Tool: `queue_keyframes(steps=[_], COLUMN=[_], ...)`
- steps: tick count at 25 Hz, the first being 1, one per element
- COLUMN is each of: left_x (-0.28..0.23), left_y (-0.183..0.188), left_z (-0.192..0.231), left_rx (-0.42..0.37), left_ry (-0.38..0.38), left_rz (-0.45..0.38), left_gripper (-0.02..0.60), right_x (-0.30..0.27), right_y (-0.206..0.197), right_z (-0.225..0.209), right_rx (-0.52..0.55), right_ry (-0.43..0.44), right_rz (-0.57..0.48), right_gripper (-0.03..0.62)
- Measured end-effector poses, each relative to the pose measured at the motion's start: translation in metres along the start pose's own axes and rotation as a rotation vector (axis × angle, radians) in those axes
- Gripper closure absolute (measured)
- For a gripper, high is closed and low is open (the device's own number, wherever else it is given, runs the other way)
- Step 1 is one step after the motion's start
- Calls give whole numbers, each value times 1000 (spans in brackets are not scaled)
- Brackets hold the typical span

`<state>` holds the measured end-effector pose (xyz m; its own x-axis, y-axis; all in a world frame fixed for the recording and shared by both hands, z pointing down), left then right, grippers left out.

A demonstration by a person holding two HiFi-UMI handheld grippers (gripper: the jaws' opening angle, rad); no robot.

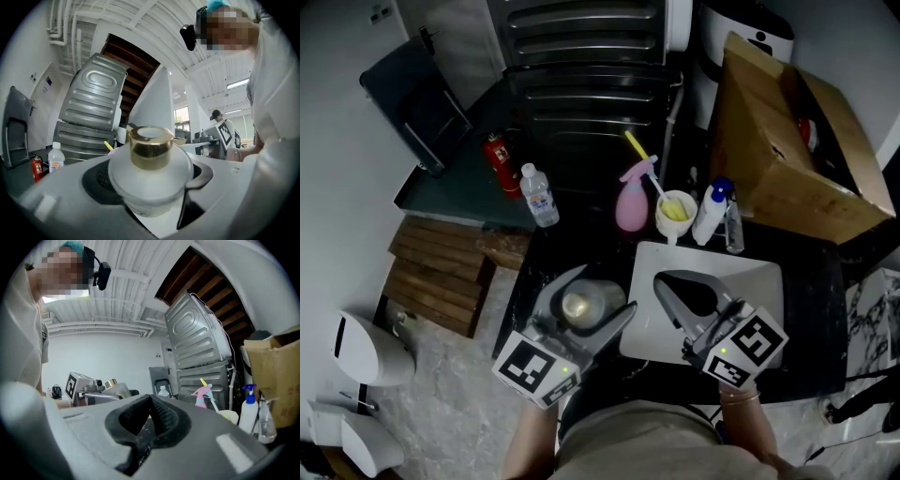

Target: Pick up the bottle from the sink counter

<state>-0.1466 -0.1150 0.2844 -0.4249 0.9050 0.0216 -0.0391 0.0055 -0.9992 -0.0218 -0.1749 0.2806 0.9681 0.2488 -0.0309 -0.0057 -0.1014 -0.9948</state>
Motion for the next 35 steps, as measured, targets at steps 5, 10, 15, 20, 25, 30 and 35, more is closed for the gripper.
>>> queue_keyframes(steps=[5,10,15,20,25,30,35], left_x=[1,1,1,-1,-3,-5,-6], left_y=[-1,-6,-13,-15,-15,-14,-17], left_z=[-3,-4,-6,-4,-1,-1,-1], left_rx=[13,39,59,56,48,72,83], left_ry=[-14,-20,-20,-25,-31,-41,-51], left_rz=[-14,-10,-1,11,6,-6,3], left_gripper=[235,235,235,235,235,235,235], right_x=[-1,-5,-5,-8,-9,-7,-8], right_y=[-5,-11,-16,-16,-19,-19,-20], right_z=[1,2,1,3,8,4,1], right_rx=[0,-7,-11,-1,11,-24,-18], right_ry=[2,0,-7,8,27,17,13], right_rz=[18,29,39,48,53,54,68], right_gripper=[592,592,592,592,592,592,592])
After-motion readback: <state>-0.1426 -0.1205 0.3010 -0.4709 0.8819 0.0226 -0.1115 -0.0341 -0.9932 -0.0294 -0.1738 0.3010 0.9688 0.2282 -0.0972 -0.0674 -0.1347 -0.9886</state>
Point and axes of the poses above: the fingertips, and each gripper's own axes: x backward along the fingers, z to its left, y out of its top, the point moved 5 cm from there along x, backward along the fingers, and after that the axes turned 1 degree about z, right-handed, at the moved point
